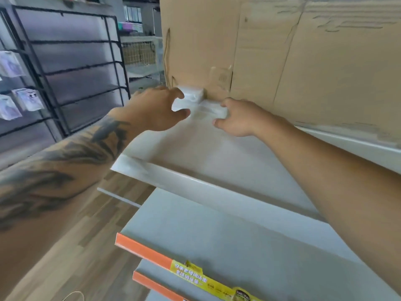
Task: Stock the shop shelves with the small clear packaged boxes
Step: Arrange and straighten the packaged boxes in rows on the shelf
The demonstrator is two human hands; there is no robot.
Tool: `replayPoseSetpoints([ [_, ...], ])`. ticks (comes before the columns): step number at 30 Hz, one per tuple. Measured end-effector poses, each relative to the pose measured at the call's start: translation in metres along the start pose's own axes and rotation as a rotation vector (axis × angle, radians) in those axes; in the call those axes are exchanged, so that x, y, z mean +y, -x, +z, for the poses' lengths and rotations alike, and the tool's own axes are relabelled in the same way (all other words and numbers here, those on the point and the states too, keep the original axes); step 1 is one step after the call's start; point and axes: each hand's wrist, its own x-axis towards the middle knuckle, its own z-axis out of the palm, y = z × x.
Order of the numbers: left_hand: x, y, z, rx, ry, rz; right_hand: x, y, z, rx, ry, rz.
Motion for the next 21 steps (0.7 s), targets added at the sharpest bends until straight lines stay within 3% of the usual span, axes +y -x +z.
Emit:
replayPoseSetpoints([
  [9, -0.010, -0.035, 0.034, -0.080, 0.001, 0.024, -0.004, -0.031, 0.042, 0.069, 0.026, -0.006],
  [15, -0.011, -0.025, 0.030, 0.033, 0.070, 0.045, -0.006, -0.029, 0.042, 0.186, 0.018, -0.031],
  [21, -0.011, -0.019, 0.024, 0.075, 0.201, 0.084, -0.001, -0.027, 0.035, 0.174, -0.012, -0.091],
])
